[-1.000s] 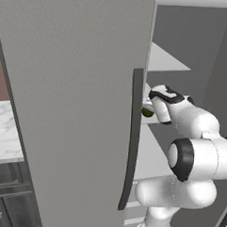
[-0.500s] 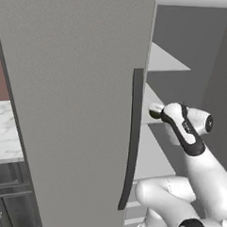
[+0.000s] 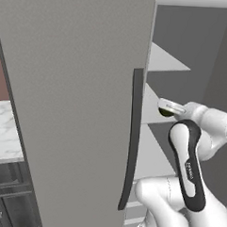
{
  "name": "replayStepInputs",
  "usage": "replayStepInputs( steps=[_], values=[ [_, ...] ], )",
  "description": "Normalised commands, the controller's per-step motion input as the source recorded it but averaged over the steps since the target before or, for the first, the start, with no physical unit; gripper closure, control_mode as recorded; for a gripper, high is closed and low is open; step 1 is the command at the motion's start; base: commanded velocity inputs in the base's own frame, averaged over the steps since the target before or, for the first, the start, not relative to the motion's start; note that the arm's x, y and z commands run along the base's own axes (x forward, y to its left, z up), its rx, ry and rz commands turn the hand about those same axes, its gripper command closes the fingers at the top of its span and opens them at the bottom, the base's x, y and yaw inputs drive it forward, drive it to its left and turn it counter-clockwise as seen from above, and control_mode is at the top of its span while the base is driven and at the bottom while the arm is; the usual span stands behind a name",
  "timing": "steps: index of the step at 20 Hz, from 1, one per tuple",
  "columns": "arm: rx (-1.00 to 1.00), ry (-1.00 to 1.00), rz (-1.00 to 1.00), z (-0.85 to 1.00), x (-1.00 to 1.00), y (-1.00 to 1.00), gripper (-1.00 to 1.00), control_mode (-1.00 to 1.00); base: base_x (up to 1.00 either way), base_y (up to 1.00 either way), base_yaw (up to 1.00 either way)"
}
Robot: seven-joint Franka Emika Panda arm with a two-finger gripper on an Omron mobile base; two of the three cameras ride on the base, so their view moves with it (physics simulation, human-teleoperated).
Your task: Take the avocado and lime out of the freezer and place them in the tupperware container on the counter. Then put the tupperware containing the vegetables back in the freezer.
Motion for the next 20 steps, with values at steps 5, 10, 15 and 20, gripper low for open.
replayStepInputs(
  steps=[5, 10, 15, 20],
  values=[
    [-0.04, 0.09, 0.00, 1.00, -0.96, 0.00, 1.00, -1.00, 0.00, 0.00, 0.00],
    [-0.08, 0.20, 0.00, 0.79, -0.86, 0.00, 1.00, -1.00, 0.00, 0.00, 0.00],
    [-0.15, 0.32, 0.00, 0.23, -0.64, 0.08, 1.00, -1.00, 0.00, 0.00, 0.00],
    [-0.23, 0.35, 0.00, -0.04, -0.34, 0.36, 1.00, -1.00, 0.00, 0.00, 0.00]
  ],
)
